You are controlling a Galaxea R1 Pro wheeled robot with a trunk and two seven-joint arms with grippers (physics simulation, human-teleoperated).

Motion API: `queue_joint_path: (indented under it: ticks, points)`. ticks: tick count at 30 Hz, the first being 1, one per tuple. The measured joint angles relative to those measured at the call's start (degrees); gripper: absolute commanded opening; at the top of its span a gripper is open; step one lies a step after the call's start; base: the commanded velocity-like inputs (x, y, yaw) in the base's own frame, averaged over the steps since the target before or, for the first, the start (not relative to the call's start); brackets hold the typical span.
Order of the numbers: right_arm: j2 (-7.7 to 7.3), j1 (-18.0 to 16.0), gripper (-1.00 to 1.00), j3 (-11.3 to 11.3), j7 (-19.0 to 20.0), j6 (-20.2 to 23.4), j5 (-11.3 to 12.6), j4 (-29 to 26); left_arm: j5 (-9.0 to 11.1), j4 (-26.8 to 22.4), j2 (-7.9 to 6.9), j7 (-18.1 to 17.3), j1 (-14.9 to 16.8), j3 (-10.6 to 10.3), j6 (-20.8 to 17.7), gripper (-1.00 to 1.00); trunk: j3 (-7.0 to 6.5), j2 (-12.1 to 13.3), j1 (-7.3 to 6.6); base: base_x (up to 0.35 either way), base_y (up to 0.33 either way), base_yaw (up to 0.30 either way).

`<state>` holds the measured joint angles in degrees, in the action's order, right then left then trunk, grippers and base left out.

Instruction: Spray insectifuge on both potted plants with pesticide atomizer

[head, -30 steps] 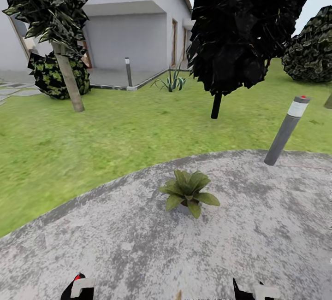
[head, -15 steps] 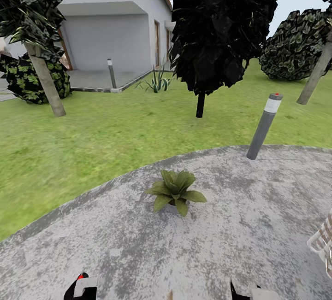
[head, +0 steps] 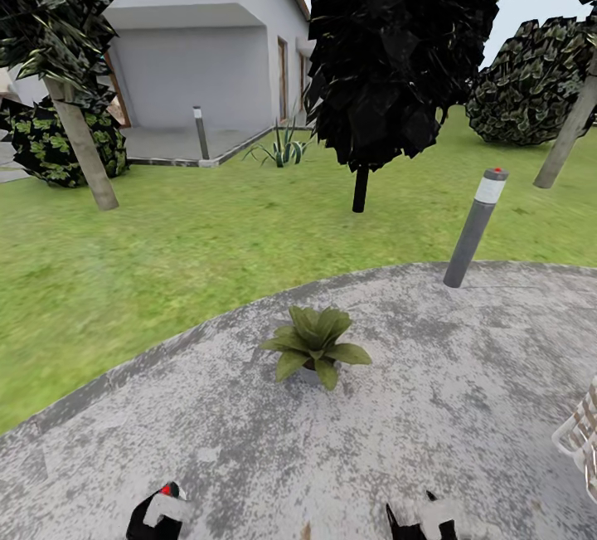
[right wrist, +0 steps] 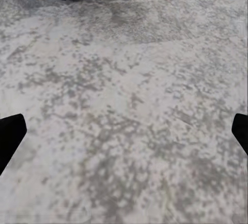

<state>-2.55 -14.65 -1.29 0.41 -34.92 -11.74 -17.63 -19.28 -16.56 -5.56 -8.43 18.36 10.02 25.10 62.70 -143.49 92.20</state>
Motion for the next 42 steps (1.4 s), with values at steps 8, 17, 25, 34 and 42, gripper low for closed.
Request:
queue_joint_path:
  ticks: [8, 17, 25, 34, 42]
  points:
    - [-0.42, -1.0, 1.00, 0.8, 5.7, 4.8, -15.1, -5.5, -15.8, -0.1, -1.79, -24.3, 10.7, -0.2, -8.6, -1.00, 0.00, 0.0, 0.00, 0.000, 0.000, 0.000]
    - [0.05, -8.0, 1.00, 0.9, 21.6, 11.0, -25.6, -6.5, -28.8, -0.3, -0.48, -41.6, 18.6, -4.2, -13.5, -1.00, 0.00, 0.0, 0.00, 0.000, 0.000, 0.000]
    - [1.66, -10.9, 1.00, 0.9, 32.2, 11.5, -27.8, -8.0, -34.7, -0.4, 1.84, -47.6, 20.2, -6.2, -15.7, -1.00, 0.01, 0.0, 0.00, 0.000, 0.000, 0.000]
    - [4.78, -11.2, -1.00, 5.6, 33.0, 11.6, -27.7, -9.0, -37.2, -0.4, 4.52, -48.3, 20.3, -8.1, -15.7, -1.00, 0.01, 0.0, 0.00, 0.000, 0.000, 0.000]
    - [6.83, -11.8, -1.00, 6.9, 37.0, 11.7, -27.8, -9.8, -37.4, -0.5, 7.46, -48.1, 20.4, -10.2, -15.4, -1.00, 0.01, 0.0, 0.00, 0.000, 0.000, 0.000]
